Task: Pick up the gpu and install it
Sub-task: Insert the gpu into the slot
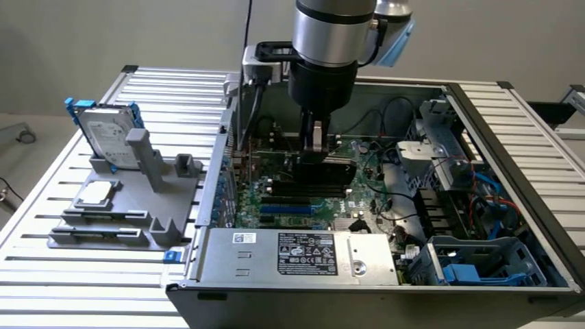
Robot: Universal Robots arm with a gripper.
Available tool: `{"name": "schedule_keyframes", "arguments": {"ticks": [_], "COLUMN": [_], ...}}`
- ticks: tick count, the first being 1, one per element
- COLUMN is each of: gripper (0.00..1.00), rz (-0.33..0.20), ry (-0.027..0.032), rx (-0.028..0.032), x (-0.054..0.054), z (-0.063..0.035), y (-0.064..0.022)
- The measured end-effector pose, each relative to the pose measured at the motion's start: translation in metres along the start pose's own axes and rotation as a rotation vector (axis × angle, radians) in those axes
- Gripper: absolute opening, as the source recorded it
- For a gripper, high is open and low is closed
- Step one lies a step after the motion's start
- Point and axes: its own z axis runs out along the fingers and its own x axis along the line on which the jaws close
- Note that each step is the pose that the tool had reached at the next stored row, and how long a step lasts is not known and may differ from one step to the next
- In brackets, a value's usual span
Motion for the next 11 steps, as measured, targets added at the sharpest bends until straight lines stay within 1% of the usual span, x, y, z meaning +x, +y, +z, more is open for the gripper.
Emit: {"name": "schedule_keyframes", "arguments": {"ticks": [4,7,9,11], "gripper": [0.26,0.26,0.26,0.26], "rz": [-0.010,-0.012,-0.013,-0.013], "ry": [0.0002,0.0003,0.0004,0.0002], "rx": [0.0014,0.0044,0.0077,0.0141], "x": [0.001,0.002,0.003,0.004], "z": [0.0038,0.0074,0.0097,0.0114], "y": [0.0032,0.0094,0.0140,0.0181]}}
